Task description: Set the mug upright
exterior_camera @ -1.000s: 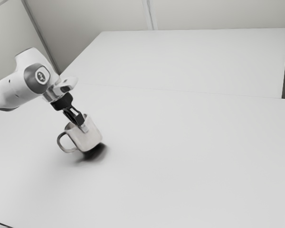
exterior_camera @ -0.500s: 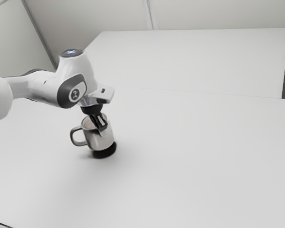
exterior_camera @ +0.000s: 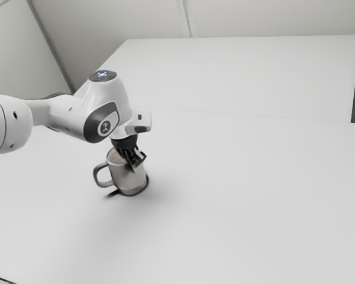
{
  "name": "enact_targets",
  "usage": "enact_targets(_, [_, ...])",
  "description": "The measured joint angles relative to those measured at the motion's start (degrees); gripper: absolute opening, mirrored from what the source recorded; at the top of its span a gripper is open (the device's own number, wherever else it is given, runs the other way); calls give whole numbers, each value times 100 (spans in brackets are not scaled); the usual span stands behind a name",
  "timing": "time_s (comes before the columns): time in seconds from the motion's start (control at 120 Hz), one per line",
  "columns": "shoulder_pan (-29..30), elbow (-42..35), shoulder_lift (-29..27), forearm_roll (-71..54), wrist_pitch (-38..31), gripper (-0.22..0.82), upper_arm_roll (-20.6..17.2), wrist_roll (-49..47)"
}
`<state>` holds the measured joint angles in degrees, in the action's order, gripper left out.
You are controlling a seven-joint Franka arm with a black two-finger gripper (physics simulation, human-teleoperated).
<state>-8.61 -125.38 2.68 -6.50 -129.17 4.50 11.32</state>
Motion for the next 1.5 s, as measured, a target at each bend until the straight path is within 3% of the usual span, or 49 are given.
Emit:
enact_targets(0.325, [81, 3, 193, 111, -237, -16, 8, -562])
enact_targets(0.542, [126, 3, 143, 311, -246, 27, 10, -723])
enact_targets(0.742, [210, 169, 1, 392, -201, 46, 7, -818])
enact_targets(1.075, [167, 1899, 333, 392, 1085, 55, -4, -868])
enact_targets(1.208, [445, 3065, 679, 401, 1888, 57, -89, -780])
enact_targets(1.375, [603, 4037, 630, 410, 2672, 58, -129, -470])
enact_targets(1.5, [574, 4319, 591, 415, 3068, 58, -74, -268])
